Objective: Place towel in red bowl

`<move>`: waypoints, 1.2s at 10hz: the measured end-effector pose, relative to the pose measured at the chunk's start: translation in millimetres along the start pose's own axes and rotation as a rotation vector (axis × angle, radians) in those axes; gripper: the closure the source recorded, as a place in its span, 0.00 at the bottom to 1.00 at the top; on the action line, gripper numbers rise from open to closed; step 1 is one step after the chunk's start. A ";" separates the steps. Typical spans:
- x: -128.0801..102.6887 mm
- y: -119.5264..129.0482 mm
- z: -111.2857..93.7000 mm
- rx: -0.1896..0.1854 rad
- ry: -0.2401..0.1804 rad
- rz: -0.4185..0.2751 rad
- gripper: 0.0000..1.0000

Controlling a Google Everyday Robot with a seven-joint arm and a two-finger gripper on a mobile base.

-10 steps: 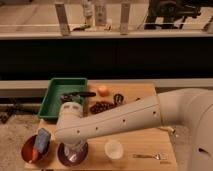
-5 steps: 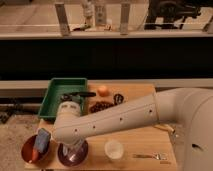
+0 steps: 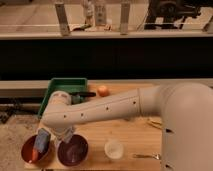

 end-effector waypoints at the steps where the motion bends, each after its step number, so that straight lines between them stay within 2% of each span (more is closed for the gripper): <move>1: -6.3 -9.4 -0.4 0.009 -0.013 -0.022 1.00; 7: -28.7 -61.6 -12.3 0.065 -0.051 -0.136 1.00; 9: -43.4 -80.2 -13.4 0.082 -0.073 -0.189 1.00; 12: -67.4 -96.1 -6.8 0.083 -0.106 -0.256 1.00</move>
